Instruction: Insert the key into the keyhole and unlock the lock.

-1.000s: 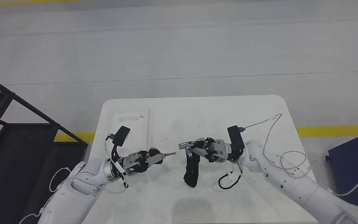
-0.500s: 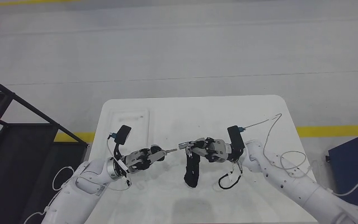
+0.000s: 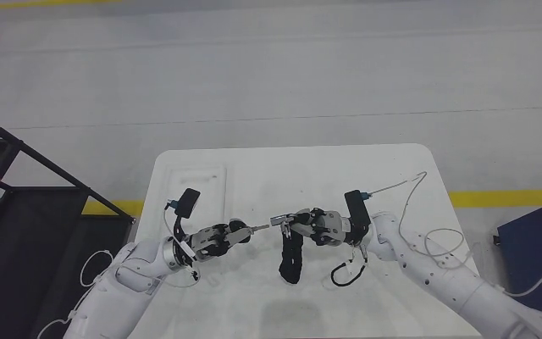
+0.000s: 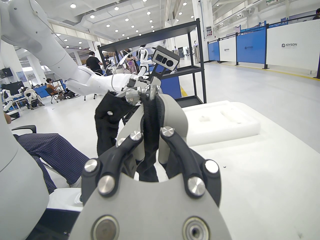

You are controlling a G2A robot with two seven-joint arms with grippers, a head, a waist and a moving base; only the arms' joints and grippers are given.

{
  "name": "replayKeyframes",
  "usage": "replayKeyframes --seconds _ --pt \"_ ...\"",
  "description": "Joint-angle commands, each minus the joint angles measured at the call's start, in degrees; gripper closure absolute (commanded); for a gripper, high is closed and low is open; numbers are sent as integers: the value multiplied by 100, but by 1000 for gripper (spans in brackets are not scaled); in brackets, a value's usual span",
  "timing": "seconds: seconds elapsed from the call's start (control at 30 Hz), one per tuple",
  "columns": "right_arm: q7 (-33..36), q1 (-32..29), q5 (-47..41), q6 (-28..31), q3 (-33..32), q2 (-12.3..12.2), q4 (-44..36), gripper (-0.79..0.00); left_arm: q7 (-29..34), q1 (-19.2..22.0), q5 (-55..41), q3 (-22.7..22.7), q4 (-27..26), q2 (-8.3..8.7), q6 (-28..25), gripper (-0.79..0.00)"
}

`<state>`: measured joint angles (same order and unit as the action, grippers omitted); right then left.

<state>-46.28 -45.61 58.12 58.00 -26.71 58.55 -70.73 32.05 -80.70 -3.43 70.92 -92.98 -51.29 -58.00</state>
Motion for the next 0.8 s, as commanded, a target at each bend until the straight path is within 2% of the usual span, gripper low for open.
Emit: replayKeyframes --seconds 0.0,0.77 --pt "0 0 0 0 0 0 0 0 1 12 6 0 11 -2 0 0" --pt "0 0 0 0 0 0 0 0 92 179 -18 -73 61 -15 8 0"
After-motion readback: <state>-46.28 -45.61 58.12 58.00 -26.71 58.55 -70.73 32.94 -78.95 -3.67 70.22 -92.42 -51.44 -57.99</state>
